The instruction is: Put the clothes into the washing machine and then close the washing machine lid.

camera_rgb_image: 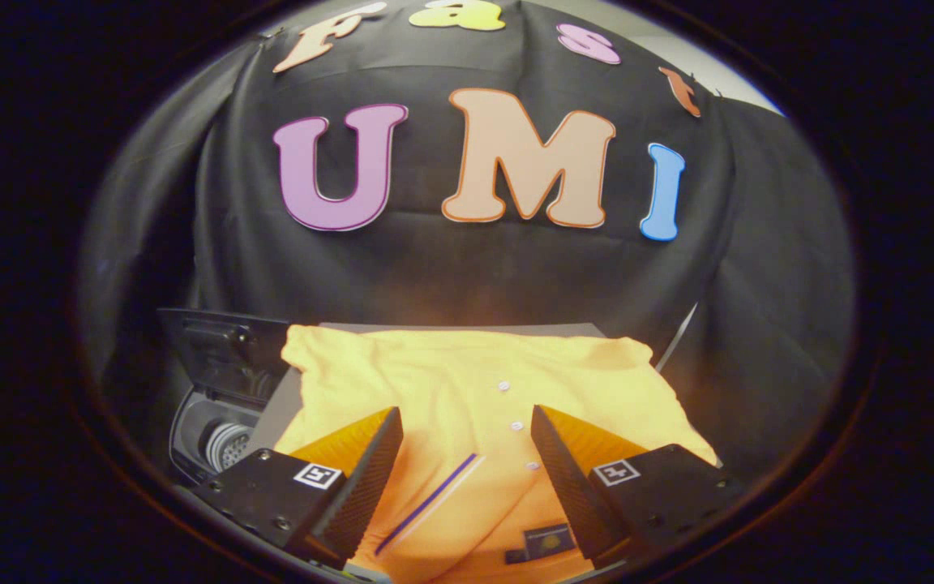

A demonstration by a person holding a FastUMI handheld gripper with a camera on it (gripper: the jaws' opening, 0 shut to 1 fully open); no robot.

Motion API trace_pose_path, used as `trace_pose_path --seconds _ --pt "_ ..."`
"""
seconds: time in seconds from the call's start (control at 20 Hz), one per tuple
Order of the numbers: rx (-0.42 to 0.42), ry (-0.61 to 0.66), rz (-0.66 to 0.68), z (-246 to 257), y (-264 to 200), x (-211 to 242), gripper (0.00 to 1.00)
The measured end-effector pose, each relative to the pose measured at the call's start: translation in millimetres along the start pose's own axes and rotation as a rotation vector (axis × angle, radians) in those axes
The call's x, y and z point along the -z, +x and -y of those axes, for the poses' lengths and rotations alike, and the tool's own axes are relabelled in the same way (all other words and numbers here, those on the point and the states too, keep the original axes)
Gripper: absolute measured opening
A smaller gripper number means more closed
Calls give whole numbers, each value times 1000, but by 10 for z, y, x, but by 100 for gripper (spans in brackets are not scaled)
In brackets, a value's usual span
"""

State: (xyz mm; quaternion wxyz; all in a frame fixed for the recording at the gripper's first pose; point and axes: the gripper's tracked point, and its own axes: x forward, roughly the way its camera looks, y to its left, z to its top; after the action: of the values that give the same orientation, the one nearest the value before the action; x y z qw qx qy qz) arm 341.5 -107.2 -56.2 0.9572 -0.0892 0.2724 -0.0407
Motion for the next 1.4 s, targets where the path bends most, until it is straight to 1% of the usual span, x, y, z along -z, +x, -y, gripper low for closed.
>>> trace_pose_path --seconds 0.05,0.1,0.15,0.2,0.25,0.3,0.35,0.4,0.45,0.5,0.55,0.6,0.7,0.75,0.85,0.9,0.95,1.0,1.15,1.35,1.4 --pt "14 -13 -39 73 59 79 97" --pt "11 -25 -86 105 122 204 96" --pt "-37 -1 -132 22 109 301 97" --pt "-57 87 -92 -12 157 228 94" --pt "-56 170 -130 -28 210 332 91" --pt "-36 219 -90 18 128 248 88" --pt "-3 196 -79 85 161 217 87" --pt "4 131 -75 90 163 300 74" --pt "-14 78 -31 34 127 234 61" --pt "-14 43 -24 -14 169 239 48" --pt "16 30 -14 -37 147 234 35" --pt "30 16 1 -82 131 229 21" --pt "-6 8 33 -160 37 212 13" --pt "-25 44 38 -167 5 214 7" --pt "-93 170 59 -190 -37 187 3" --pt "-123 242 69 -217 -30 170 1" --pt "-148 284 66 -245 -49 162 1" --pt "-160 307 76 -281 -49 145 1" --pt "-185 320 112 -407 -90 3 1" --pt "-260 395 133 -1003 -364 -60 1" --pt "-276 387 150 -1143 -426 -139 1"
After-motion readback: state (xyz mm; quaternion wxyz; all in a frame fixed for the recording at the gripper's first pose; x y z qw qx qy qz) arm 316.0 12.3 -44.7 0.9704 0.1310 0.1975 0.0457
